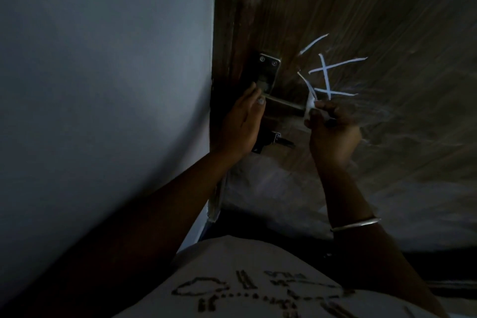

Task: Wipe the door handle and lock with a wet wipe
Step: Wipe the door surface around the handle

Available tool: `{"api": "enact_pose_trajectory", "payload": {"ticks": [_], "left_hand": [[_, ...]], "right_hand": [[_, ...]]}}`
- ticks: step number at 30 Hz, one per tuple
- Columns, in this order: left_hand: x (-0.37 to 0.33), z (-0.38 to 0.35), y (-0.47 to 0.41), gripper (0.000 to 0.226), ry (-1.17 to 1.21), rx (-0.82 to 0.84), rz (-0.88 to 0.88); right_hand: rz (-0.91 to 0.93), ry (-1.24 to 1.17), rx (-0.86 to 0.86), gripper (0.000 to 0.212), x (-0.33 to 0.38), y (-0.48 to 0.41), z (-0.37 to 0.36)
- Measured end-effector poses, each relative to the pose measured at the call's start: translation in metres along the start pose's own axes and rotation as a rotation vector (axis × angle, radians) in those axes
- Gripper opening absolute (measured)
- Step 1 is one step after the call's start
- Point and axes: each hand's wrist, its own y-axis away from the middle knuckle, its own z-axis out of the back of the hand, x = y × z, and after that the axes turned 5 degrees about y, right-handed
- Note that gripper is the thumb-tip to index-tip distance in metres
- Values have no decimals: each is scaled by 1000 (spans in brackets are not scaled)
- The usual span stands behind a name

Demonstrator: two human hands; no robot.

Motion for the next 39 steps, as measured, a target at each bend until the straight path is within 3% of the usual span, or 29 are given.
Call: {"api": "enact_pose_trajectory", "payload": {"ticks": [4,7,12,16,21,31,35,39], "left_hand": [[-3,0,0,55,26,-44,17],[-11,1,-3,56,45,-53,-1],[-24,5,-18,57,75,-75,-30],[-33,7,-27,52,131,-55,-45],[-35,8,-28,69,179,-32,26],[-41,10,-27,70,164,7,47],[-46,11,-29,51,116,4,51],[-40,9,-29,53,112,14,45]], "right_hand": [[164,59,-33,20,13,-6,0],[398,188,-49,19,26,-6,1],[701,411,117,29,53,-13,-20],[765,504,238,41,72,-33,-51],[1021,742,118,39,74,-47,-72],[1150,880,37,39,60,-51,-76],[1046,967,21,45,46,-50,-67],[936,964,16,55,58,-51,-69]]}}
